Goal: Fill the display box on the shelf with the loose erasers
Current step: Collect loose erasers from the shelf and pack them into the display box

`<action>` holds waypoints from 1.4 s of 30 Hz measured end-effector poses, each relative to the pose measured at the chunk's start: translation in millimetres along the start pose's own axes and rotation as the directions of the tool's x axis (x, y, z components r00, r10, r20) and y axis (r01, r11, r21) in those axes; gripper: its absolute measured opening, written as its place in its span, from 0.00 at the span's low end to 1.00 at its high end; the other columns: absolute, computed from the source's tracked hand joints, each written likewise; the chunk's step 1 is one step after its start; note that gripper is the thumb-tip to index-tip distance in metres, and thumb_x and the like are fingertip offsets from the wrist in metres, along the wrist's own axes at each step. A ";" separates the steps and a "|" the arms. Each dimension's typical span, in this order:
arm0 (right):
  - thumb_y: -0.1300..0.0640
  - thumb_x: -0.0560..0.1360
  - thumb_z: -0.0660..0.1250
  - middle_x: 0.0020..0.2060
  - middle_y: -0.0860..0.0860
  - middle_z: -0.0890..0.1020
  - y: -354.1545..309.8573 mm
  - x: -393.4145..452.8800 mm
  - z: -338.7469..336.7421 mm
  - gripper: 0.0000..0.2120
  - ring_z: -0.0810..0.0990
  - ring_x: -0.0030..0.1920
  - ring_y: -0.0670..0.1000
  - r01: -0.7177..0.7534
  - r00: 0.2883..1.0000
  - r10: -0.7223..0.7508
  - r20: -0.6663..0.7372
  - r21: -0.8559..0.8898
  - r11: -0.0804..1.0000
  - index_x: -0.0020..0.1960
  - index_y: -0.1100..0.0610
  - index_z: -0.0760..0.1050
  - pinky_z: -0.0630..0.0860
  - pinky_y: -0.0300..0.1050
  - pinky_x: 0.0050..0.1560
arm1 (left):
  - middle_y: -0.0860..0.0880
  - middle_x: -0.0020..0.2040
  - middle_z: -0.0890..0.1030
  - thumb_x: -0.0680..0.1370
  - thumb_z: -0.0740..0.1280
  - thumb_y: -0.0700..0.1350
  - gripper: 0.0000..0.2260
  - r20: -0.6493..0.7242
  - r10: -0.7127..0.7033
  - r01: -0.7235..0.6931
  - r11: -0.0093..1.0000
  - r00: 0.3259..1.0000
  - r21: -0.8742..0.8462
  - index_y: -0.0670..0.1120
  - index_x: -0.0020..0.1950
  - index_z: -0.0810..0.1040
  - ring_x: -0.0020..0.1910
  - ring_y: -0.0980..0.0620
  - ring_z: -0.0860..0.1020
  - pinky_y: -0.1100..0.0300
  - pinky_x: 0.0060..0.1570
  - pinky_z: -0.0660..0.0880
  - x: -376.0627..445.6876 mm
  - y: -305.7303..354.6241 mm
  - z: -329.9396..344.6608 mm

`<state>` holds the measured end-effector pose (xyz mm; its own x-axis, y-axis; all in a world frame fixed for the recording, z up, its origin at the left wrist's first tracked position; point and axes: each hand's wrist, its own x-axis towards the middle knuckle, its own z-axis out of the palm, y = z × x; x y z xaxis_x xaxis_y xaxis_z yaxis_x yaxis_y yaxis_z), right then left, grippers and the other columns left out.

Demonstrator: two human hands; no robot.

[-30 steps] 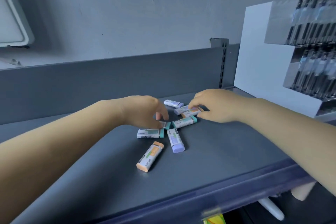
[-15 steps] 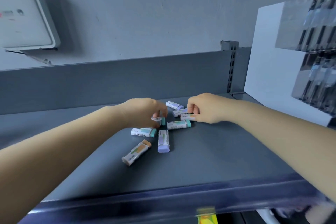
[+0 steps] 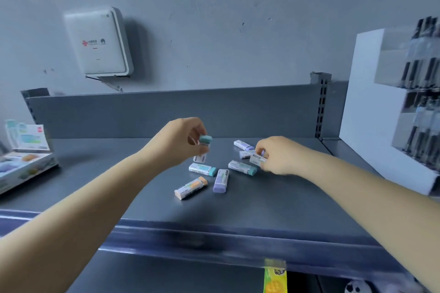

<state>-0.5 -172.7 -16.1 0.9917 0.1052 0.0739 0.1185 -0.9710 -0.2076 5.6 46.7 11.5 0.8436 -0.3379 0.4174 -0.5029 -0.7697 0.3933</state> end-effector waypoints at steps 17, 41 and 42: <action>0.64 0.70 0.70 0.39 0.50 0.82 -141.6 -34.6 17.3 0.08 0.80 0.39 0.49 0.245 0.963 -0.184 -0.196 0.921 0.303 0.42 0.54 0.74 0.72 0.39 0.39 | 0.44 0.36 0.82 0.72 0.71 0.37 0.04 -0.353 -0.488 0.214 0.778 0.798 -0.592 0.39 0.43 0.77 0.28 0.59 0.80 0.67 0.30 0.77 -122.0 -71.7 -55.6; 0.62 0.65 0.75 0.35 0.49 0.81 -395.2 9.1 97.1 0.10 0.79 0.40 0.52 0.330 0.943 -0.147 -0.298 0.894 0.302 0.36 0.52 0.75 0.73 0.45 0.42 | 0.47 0.37 0.83 0.71 0.71 0.38 0.03 -0.367 -0.560 0.220 0.723 0.743 -0.655 0.41 0.42 0.78 0.30 0.55 0.81 0.66 0.29 0.77 -227.6 -270.0 -211.2; 0.62 0.66 0.75 0.35 0.48 0.81 -399.4 12.7 97.4 0.10 0.78 0.39 0.51 0.335 0.942 -0.141 -0.305 0.887 0.319 0.36 0.52 0.75 0.73 0.44 0.42 | 0.47 0.37 0.83 0.71 0.71 0.38 0.03 -0.357 -0.558 0.216 0.716 0.749 -0.664 0.41 0.42 0.78 0.31 0.54 0.82 0.66 0.29 0.77 -226.3 -275.7 -214.5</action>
<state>-30.4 237.4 -27.2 0.9021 0.1703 0.3966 0.4143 -0.0841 -0.9063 -87.1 451.5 -15.6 0.8453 0.3696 0.3858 -0.3024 -0.2644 0.9158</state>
